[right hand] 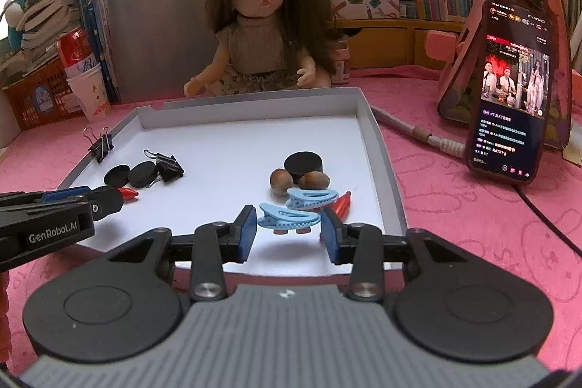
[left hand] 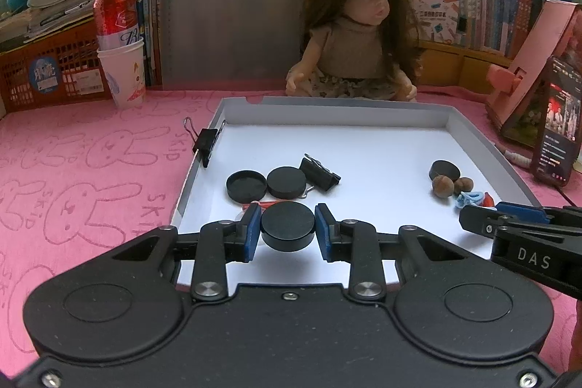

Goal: Organize rigid objects
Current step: 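Lower the clip into the tray and open the right tool while the left tool releases the puck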

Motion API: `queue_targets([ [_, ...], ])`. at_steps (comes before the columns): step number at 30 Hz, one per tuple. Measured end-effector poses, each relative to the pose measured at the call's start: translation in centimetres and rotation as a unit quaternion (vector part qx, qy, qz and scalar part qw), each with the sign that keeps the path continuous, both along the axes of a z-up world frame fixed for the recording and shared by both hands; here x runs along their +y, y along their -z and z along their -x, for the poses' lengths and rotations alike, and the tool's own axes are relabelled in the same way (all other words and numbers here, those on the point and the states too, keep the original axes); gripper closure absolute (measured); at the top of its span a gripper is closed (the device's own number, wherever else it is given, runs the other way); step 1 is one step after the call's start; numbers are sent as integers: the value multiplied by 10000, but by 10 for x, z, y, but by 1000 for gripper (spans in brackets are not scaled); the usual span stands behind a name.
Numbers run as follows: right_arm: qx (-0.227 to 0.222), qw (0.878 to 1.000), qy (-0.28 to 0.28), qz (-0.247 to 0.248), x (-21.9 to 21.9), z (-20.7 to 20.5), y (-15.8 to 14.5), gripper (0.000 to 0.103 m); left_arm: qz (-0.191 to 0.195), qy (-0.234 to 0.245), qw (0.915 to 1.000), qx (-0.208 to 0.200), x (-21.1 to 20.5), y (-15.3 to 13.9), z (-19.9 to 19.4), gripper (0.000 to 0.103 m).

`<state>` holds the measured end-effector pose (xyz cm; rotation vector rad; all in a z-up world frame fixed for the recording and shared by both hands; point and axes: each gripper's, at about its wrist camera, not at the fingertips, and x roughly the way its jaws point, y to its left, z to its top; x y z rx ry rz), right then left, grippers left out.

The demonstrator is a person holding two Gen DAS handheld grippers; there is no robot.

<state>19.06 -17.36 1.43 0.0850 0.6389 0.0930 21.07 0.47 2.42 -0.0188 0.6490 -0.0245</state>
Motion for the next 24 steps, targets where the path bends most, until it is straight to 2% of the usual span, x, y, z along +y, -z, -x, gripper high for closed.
queue_targets([
  [14,74,9999,-109,107,3,-21,1,59,-34,-155,9999,55,6,5,-26,73],
  [24,112,9998,-155,107,4,-23,3,59,-98,-105,9999,45,3,6,-27,73],
])
